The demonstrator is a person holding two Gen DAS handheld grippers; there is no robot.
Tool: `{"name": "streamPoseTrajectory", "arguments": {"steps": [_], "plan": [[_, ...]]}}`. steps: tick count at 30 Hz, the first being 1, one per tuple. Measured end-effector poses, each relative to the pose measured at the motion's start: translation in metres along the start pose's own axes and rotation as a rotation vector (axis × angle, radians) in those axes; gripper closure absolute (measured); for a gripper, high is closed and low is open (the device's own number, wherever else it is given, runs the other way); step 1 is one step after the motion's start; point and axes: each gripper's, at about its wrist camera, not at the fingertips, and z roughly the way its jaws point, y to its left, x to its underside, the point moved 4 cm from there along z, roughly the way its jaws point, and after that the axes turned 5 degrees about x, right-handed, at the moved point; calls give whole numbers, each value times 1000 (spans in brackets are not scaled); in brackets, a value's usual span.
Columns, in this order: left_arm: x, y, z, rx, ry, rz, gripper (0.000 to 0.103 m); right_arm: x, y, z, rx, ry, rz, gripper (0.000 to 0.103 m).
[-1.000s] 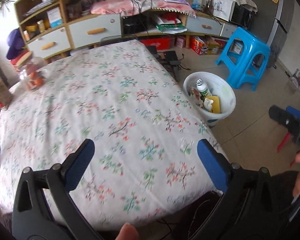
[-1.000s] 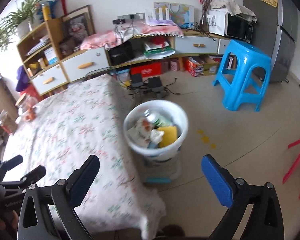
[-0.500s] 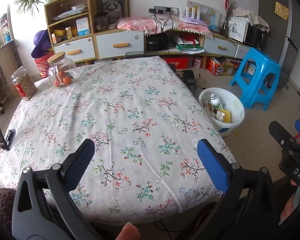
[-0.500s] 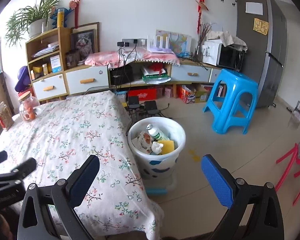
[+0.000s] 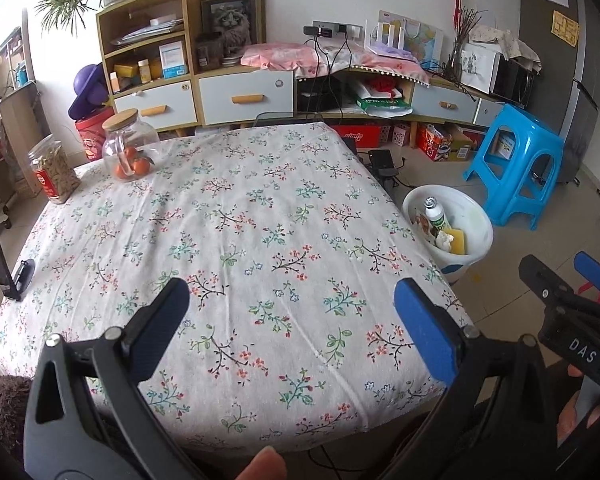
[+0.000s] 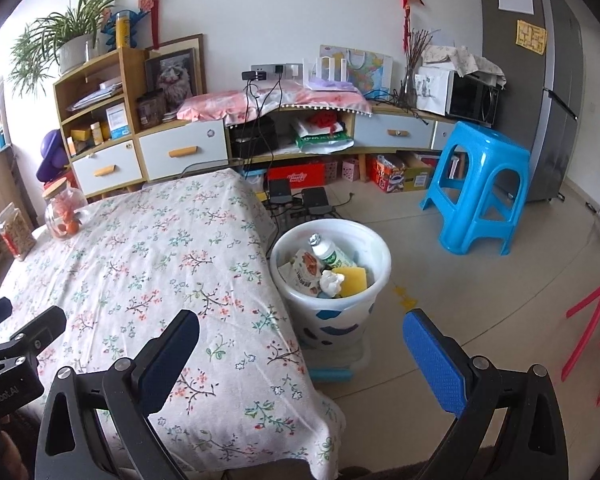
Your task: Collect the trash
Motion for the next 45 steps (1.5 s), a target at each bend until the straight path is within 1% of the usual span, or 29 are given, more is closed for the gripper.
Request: {"name": "streamPoseTrajectory", "arguments": {"steps": [45], "plan": [[-1, -3, -4, 7, -9, 2, 1, 6, 8, 0, -25, 16, 10, 0]]}}
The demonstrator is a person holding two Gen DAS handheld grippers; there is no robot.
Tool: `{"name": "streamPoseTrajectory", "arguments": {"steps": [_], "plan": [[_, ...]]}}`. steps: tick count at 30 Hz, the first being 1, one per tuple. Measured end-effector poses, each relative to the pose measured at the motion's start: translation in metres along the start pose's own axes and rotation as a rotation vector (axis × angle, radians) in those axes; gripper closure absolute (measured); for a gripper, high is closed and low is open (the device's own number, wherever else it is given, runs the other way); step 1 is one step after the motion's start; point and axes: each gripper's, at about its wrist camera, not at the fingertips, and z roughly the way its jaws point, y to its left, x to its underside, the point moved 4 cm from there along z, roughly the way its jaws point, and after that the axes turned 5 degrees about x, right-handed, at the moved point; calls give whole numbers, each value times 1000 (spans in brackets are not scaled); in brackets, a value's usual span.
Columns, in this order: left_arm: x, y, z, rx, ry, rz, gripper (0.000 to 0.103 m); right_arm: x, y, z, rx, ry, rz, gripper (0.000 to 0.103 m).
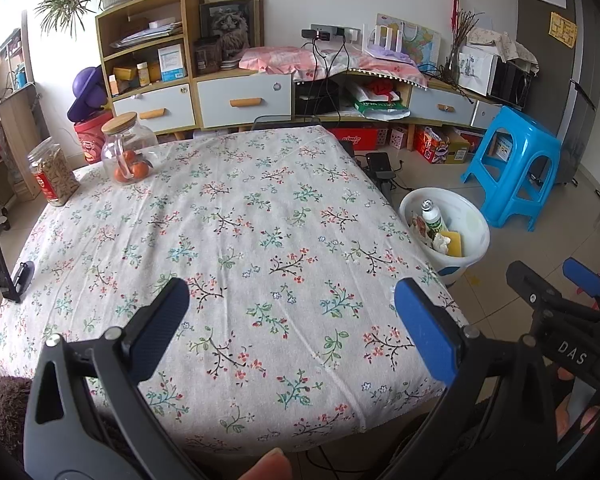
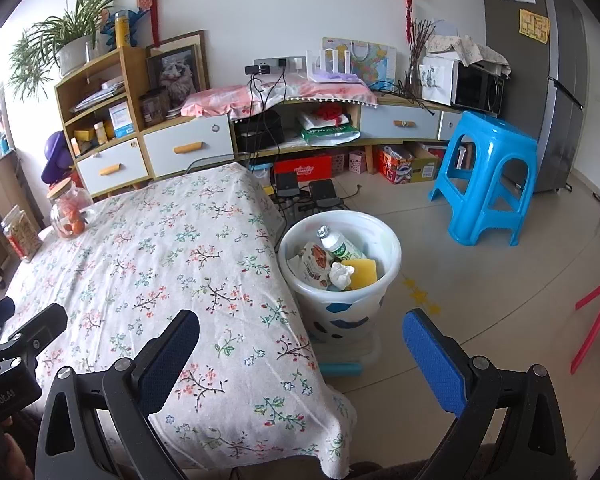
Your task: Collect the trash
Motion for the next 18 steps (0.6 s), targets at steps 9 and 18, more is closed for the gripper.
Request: {"name": "streamPoseTrajectory", "arguments": {"steps": [9, 18], "plan": [[-1, -1, -2, -7, -4, -2, 1, 2, 4, -2, -2, 1, 3, 0], [0, -1, -1, -6, 3, -3, 1, 2, 9, 0, -15, 14, -8, 0]]}}
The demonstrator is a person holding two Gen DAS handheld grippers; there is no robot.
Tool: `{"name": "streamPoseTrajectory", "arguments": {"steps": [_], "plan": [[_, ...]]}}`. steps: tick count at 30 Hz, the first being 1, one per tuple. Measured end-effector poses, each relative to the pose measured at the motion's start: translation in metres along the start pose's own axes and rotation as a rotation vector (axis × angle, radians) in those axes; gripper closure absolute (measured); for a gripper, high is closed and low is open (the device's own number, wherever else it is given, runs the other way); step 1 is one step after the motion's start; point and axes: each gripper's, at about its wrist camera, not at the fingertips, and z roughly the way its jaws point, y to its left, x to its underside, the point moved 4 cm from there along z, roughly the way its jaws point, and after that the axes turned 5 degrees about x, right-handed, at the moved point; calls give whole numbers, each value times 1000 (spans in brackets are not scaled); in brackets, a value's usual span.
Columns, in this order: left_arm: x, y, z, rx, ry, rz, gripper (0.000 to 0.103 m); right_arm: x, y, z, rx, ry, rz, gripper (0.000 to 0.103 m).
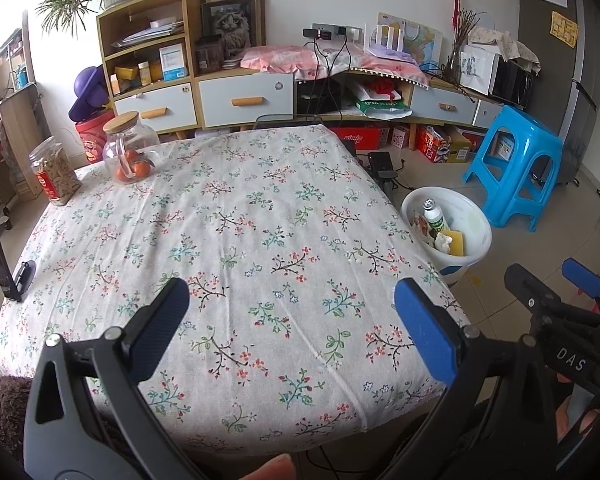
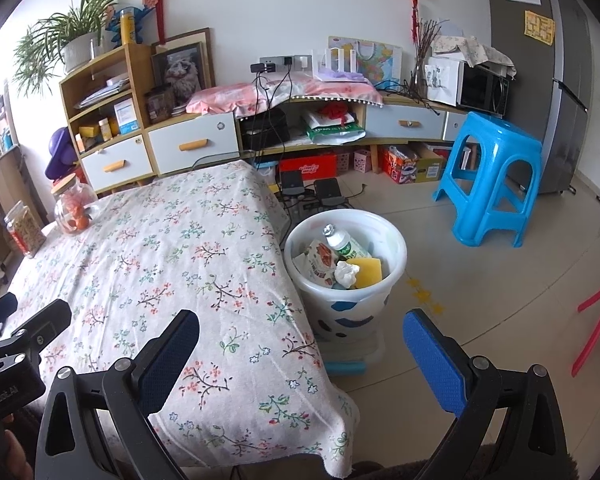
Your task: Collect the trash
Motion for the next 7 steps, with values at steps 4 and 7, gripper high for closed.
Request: {"name": "streamPoseTrajectory", "arguments": {"steps": [4, 7], "plan": [[1, -3, 2, 10, 8, 8, 1, -1, 3, -1, -10, 1, -5, 0], [1, -5, 4, 32, 17, 5, 1, -3, 4, 0, -26, 5, -4, 0]]}}
